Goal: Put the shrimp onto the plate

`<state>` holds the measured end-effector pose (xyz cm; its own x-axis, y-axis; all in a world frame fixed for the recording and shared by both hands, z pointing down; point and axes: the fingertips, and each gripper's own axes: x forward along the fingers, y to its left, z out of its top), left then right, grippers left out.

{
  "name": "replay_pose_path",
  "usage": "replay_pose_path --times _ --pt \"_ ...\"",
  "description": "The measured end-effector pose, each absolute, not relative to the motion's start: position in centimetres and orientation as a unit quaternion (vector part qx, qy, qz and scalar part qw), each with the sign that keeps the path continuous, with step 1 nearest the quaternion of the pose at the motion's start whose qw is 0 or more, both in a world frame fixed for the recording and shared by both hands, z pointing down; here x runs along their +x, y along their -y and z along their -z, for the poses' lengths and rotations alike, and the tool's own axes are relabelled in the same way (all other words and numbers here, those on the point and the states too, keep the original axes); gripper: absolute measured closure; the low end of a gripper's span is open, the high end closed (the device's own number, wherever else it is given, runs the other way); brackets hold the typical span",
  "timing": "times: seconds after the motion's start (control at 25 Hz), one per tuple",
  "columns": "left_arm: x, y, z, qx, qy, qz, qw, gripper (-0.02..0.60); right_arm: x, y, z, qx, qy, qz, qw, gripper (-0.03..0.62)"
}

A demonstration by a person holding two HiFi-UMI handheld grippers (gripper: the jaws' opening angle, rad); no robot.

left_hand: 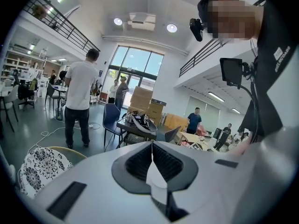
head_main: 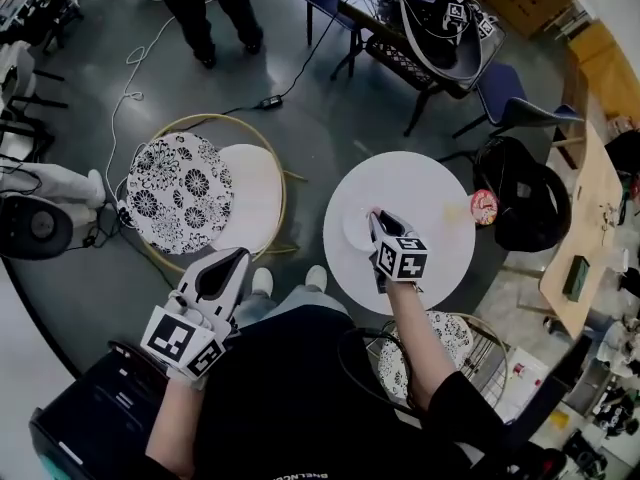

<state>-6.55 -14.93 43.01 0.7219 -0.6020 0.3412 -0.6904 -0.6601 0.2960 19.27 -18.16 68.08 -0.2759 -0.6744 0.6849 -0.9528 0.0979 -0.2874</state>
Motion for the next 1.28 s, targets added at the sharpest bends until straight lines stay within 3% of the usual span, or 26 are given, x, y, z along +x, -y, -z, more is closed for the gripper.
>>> replay_pose_path --times 0.48,1.28 --pt "-6.5 13.9 -44.7 0.885 0.397 -0.117 0.214 0.575 19.8 18.5 -75.3 0.536 0.703 -0.381 0.271 0.517" --pt "-5.8 12.9 -46.7 0.874 0.403 -0.126 0.240 0.575 20.1 19.5 -79.5 0.522 0.679 -0.408 0.316 0.516"
